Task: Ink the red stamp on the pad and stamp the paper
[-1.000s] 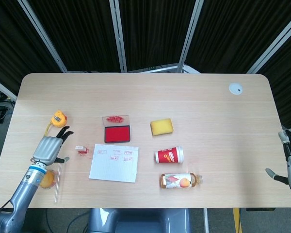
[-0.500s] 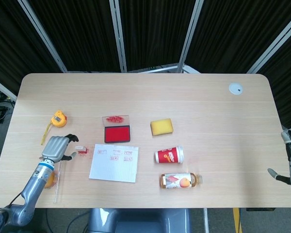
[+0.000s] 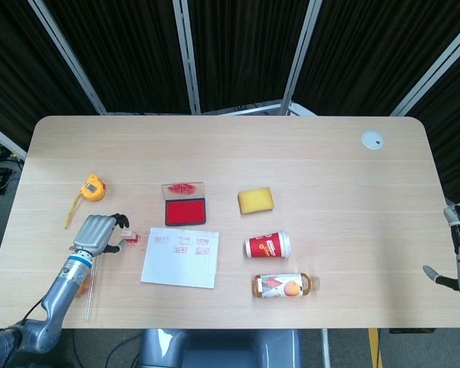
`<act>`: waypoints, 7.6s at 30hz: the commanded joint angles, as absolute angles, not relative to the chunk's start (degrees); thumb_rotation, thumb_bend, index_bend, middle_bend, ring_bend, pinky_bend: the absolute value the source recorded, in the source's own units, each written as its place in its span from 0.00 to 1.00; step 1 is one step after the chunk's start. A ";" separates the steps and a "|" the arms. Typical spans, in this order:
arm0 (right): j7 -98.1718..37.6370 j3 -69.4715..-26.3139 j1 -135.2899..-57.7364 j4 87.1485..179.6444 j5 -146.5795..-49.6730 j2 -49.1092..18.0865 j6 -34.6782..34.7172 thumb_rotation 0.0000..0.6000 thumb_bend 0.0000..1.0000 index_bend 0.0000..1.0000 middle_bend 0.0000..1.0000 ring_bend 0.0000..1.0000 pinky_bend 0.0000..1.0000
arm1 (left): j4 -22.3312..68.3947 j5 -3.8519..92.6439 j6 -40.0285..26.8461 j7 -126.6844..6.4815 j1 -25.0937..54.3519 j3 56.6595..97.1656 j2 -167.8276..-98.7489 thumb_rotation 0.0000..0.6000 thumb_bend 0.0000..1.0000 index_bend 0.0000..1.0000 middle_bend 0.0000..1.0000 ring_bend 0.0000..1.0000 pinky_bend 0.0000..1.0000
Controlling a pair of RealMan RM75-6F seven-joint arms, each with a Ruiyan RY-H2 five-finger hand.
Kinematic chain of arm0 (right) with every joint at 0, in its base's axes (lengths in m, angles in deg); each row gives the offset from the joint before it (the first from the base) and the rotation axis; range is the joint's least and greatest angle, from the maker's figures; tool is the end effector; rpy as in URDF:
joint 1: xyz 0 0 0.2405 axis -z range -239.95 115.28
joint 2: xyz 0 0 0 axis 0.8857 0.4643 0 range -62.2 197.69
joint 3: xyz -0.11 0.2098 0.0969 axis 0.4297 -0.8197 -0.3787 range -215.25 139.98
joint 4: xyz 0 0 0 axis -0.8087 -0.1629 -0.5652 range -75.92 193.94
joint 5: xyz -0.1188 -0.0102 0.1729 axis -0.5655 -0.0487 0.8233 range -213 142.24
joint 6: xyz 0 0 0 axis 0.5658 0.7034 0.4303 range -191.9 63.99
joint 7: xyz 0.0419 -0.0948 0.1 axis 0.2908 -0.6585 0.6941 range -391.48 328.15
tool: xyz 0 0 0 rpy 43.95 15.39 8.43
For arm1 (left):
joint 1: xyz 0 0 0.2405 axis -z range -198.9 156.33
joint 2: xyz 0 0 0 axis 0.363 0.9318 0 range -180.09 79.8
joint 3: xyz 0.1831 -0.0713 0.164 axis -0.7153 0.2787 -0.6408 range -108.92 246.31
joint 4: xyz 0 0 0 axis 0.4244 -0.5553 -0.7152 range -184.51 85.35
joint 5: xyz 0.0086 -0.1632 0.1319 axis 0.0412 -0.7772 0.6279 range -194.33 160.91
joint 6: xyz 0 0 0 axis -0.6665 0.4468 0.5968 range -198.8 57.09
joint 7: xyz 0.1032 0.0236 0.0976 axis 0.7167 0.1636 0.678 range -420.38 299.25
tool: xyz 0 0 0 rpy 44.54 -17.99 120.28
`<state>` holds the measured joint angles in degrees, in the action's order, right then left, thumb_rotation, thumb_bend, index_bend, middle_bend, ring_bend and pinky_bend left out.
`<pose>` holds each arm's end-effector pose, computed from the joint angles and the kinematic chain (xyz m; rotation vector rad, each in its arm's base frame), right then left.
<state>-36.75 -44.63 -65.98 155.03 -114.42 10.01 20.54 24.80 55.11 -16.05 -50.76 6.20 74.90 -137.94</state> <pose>-0.3186 -0.1878 0.2043 1.2816 -0.8191 0.7798 -0.2721 0.3001 -0.0036 -1.7355 -1.0720 -0.7294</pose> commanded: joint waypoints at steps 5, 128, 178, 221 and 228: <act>-36.66 -44.69 -66.00 154.91 -114.23 9.98 20.47 1.00 0.00 0.00 0.00 0.00 0.00 | 23.31 54.91 -16.15 -50.44 6.72 74.78 -139.21 1.00 0.28 0.42 0.42 0.76 0.84; -32.55 -47.62 -67.04 151.78 -104.25 11.16 14.89 1.00 0.00 0.00 0.00 0.00 0.00 | 5.93 42.96 -28.71 -46.90 28.70 80.10 -155.29 1.00 0.42 0.55 0.53 0.76 0.84; -30.77 -46.70 -66.32 153.96 -107.96 12.42 16.57 1.00 0.00 0.00 0.00 0.00 0.00 | 36.84 54.56 -11.81 -47.54 14.25 70.12 -136.94 1.00 0.42 0.56 0.53 0.76 0.84; -31.39 -47.09 -66.61 152.60 -106.23 11.83 15.79 1.00 0.00 0.00 0.00 0.00 0.00 | 19.16 63.56 -14.48 -55.04 13.56 68.55 -146.49 1.00 0.43 0.57 0.54 0.76 0.84; -31.60 -47.04 -66.62 152.57 -106.25 11.75 15.79 1.00 0.00 0.00 0.00 0.00 0.00 | 17.21 64.56 -14.39 -57.43 13.03 68.14 -147.13 1.00 0.43 0.57 0.54 0.76 0.84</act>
<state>-31.60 -47.04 -66.63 152.57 -106.25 11.75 15.78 17.34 64.45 -14.38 -57.30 13.10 68.20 -147.05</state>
